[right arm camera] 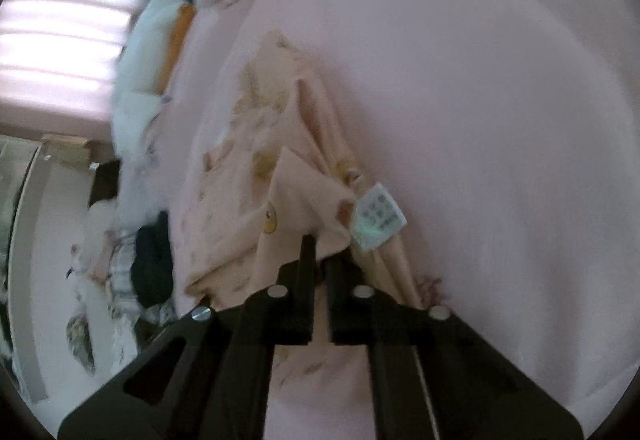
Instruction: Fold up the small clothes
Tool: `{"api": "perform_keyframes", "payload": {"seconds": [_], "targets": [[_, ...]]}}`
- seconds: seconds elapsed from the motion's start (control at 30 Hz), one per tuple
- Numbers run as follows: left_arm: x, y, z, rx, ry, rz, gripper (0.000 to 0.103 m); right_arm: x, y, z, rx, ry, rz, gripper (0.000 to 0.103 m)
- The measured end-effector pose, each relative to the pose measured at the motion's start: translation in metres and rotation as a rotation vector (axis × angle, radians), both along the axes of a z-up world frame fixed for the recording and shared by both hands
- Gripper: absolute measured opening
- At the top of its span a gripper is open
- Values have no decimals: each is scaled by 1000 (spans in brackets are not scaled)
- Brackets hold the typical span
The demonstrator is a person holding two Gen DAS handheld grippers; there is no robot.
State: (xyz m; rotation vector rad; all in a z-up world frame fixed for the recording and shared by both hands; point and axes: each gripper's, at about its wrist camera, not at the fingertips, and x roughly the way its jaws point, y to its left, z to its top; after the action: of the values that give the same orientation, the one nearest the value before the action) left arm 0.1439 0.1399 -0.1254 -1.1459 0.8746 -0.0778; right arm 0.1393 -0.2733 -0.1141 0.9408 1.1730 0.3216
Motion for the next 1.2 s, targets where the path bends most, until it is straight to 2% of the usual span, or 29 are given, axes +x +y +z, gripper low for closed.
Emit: {"api": "perform_keyframes", "payload": {"seconds": [0.07,0.2,0.3,0.4,0.47,0.53,0.63,0.73,0.8,0.93,1.07,1.1,1.17,1.2], "targets": [[-6,7,8,-7,-46,17,2,-6,-2,5,69,-60,-4,5],[-17,15,28,-31,-138,38,2,-12,-12,24,148,-123,-41,5],[-23,18,50,-3,-222,71,2,-12,-7,52,119,-195,-26,5],[-22,22,66,12,-269,125,2,-6,-2,69,147,-236,-43,5],[-11,28,70,-24,-284,138,2,4,1,75,150,-237,-51,5],[4,28,72,-19,-272,146,2,15,5,78,108,-210,-61,5],[26,27,76,38,-256,169,2,33,14,77,71,-207,-51,5],[49,23,70,47,-236,175,2,53,19,69,35,-195,-67,5],[66,21,61,122,-186,196,2,66,17,57,36,-154,-92,5],[94,23,37,137,-114,182,2,84,13,36,-9,-119,-101,5],[110,32,22,236,-52,201,2,107,17,23,-99,-94,-92,6],[117,34,14,230,-10,180,2,113,18,19,-113,-85,-96,6],[126,37,7,212,1,159,2,122,20,14,-131,-77,-95,8],[129,36,8,226,-2,152,2,126,19,12,-137,-76,-91,8]]}}
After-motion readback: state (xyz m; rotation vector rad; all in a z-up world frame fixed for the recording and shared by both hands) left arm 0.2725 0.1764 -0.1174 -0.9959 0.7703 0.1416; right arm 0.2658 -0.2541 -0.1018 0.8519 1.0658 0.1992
